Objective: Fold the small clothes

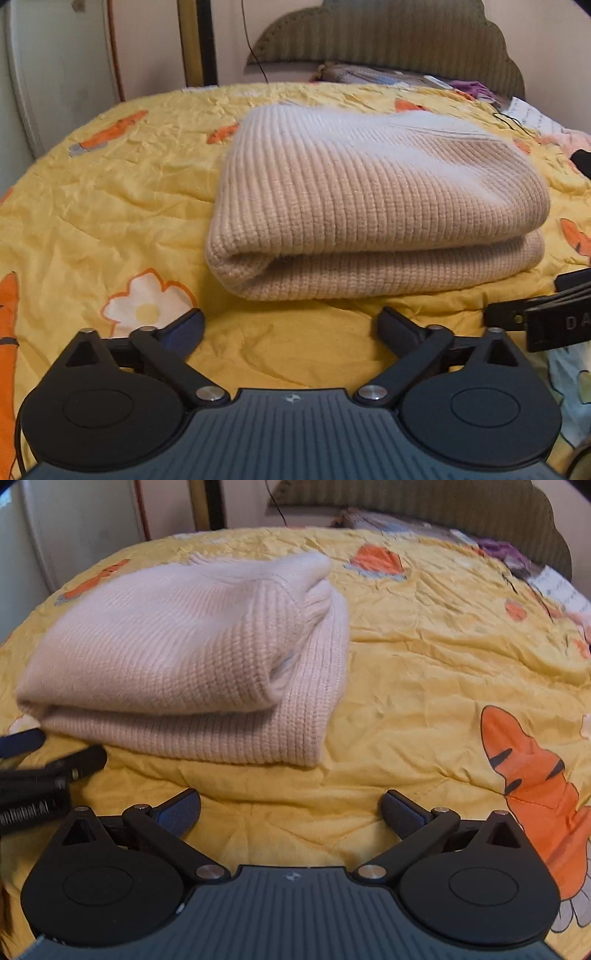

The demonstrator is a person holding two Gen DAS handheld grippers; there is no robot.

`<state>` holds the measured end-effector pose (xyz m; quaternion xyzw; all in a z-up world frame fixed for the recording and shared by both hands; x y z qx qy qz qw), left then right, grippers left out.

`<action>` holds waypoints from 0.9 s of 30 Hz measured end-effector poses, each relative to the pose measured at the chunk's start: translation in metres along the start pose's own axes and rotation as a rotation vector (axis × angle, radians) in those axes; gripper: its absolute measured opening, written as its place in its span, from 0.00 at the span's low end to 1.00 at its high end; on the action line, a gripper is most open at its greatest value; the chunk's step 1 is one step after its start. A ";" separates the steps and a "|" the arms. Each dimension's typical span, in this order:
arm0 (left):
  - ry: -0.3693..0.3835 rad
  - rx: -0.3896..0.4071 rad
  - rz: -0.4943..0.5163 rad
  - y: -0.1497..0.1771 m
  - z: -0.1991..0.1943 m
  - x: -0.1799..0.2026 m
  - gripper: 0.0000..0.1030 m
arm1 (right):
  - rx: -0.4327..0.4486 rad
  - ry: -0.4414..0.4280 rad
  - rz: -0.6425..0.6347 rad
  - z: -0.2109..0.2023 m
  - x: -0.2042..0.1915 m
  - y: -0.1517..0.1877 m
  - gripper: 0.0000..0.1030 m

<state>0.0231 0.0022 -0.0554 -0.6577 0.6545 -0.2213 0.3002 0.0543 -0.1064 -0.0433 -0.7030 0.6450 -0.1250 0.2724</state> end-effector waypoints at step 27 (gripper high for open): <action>-0.040 0.091 -0.030 -0.002 0.004 0.004 1.00 | 0.084 0.018 -0.023 0.005 -0.001 -0.001 1.00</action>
Point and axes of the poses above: each gripper's, at about its wrist camera, not at the fingertips, and z roughly the way its jaws point, x to its right, y to its underside, the point moved 9 cm from there along z, roughly the way its jaws point, and after that the axes turned 9 degrees about -y, right-handed, at the moved point
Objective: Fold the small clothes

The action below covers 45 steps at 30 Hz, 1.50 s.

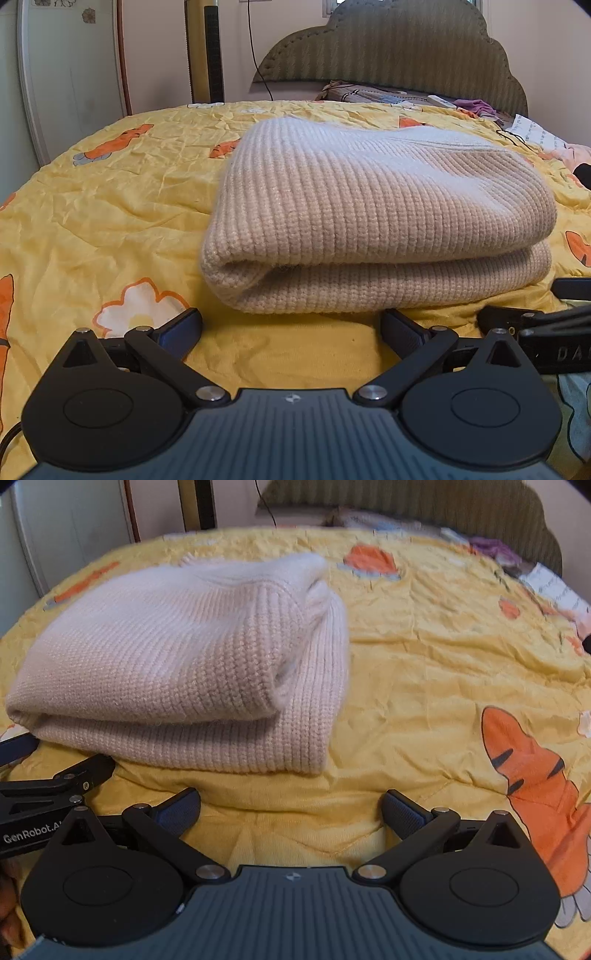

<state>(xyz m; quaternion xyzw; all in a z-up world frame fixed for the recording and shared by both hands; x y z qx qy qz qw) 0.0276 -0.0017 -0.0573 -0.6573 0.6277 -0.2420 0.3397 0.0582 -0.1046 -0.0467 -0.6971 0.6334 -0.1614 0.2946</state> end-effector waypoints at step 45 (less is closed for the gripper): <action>-0.003 0.003 0.001 0.000 0.000 -0.001 1.00 | 0.134 -0.001 -0.013 -0.003 0.001 0.003 1.00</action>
Point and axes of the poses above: each gripper's, at about its wrist camera, not at the fingertips, and z roughly the way its jaws point, x to its right, y to its underside, the point moved 9 cm from there along z, roughly the way its jaws point, and after that the axes turned 9 degrees about -y, right-handed, at the moved point
